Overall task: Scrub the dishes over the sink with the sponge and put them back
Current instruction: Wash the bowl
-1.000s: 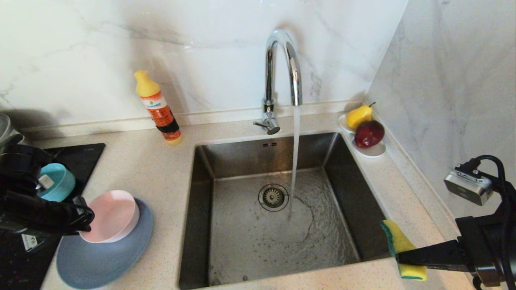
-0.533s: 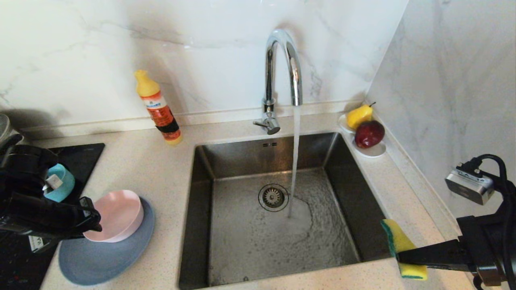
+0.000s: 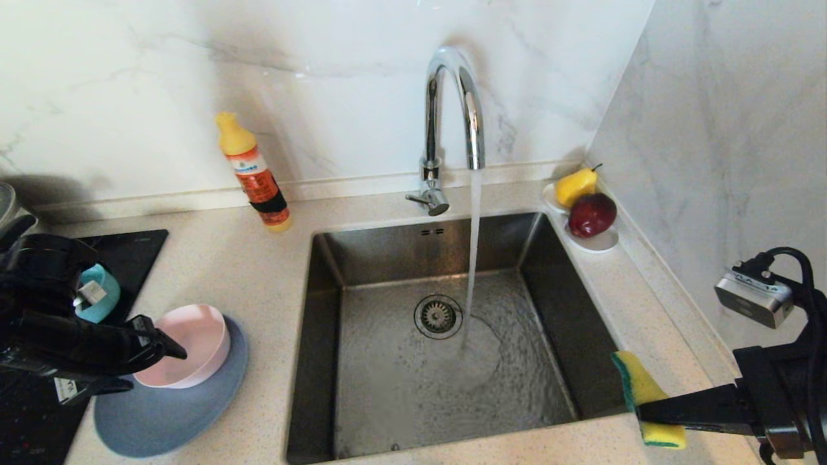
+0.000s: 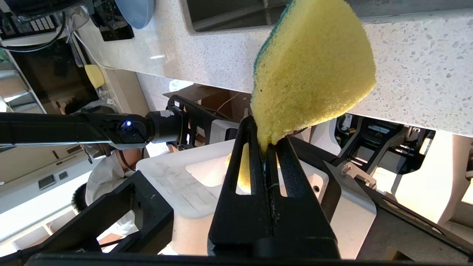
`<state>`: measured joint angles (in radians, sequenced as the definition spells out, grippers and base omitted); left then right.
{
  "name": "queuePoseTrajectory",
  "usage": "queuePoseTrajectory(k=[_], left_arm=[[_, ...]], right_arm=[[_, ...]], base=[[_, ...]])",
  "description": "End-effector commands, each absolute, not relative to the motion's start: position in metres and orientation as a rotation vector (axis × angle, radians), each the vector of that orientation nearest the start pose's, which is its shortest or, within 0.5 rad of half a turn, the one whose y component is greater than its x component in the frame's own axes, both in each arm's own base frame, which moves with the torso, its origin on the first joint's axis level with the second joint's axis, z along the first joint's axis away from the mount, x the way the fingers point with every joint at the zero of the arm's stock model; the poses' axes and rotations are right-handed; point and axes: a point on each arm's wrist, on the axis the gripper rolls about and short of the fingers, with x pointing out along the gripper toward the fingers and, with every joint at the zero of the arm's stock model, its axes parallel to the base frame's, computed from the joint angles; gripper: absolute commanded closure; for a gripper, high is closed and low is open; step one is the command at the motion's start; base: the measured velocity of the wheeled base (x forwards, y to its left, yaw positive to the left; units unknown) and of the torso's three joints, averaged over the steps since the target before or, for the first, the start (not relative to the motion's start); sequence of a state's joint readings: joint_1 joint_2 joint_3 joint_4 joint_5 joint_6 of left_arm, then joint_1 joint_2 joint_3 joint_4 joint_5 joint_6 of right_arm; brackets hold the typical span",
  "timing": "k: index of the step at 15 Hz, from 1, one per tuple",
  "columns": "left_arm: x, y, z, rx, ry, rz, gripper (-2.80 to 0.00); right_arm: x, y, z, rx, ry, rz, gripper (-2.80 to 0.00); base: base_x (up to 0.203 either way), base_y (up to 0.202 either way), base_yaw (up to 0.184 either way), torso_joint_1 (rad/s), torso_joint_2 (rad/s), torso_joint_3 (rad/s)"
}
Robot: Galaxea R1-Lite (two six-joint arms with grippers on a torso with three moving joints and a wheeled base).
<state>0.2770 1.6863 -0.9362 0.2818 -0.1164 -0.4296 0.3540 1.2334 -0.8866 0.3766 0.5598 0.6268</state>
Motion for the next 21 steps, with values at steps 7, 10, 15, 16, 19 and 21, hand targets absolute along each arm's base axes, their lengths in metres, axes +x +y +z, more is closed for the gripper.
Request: queuePoseTrajectory(k=[7, 10, 15, 16, 19, 21], left_arm=[[0.266, 0.073, 0.133, -0.609, 1.003, 0.378, 0.0], [0.271, 0.075, 0.127, -0.61, 1.019, 0.389, 0.0], [0.269, 0.075, 0.131, -0.608, 1.005, 0.39, 0.0], [0.268, 0.074, 0.133, -0.608, 1.0, 0.389, 0.0], [0.264, 0.073, 0.14, -0.607, 0.979, 0.385, 0.0], [0.254, 0.07, 0.157, -0.602, 0.924, 0.377, 0.0]], right_arm=[[0.152, 0.069, 0.228, 0.637, 1.008, 0.611, 0.0], [0.152, 0.069, 0.228, 0.637, 1.008, 0.611, 0.0], [0.153, 0.07, 0.226, 0.638, 1.018, 0.608, 0.0], [0.154, 0.07, 0.226, 0.638, 1.02, 0.607, 0.0], [0.154, 0.07, 0.226, 0.641, 1.021, 0.618, 0.0], [0.153, 0.07, 0.226, 0.641, 1.022, 0.618, 0.0]], base=[[0.0, 0.0, 0.0, 0.0, 0.0, 0.0], [0.0, 0.0, 0.0, 0.0, 0.0, 0.0], [0.0, 0.0, 0.0, 0.0, 0.0, 0.0], [0.0, 0.0, 0.0, 0.0, 0.0, 0.0], [0.0, 0.0, 0.0, 0.0, 0.0, 0.0], [0.0, 0.0, 0.0, 0.0, 0.0, 0.0]])
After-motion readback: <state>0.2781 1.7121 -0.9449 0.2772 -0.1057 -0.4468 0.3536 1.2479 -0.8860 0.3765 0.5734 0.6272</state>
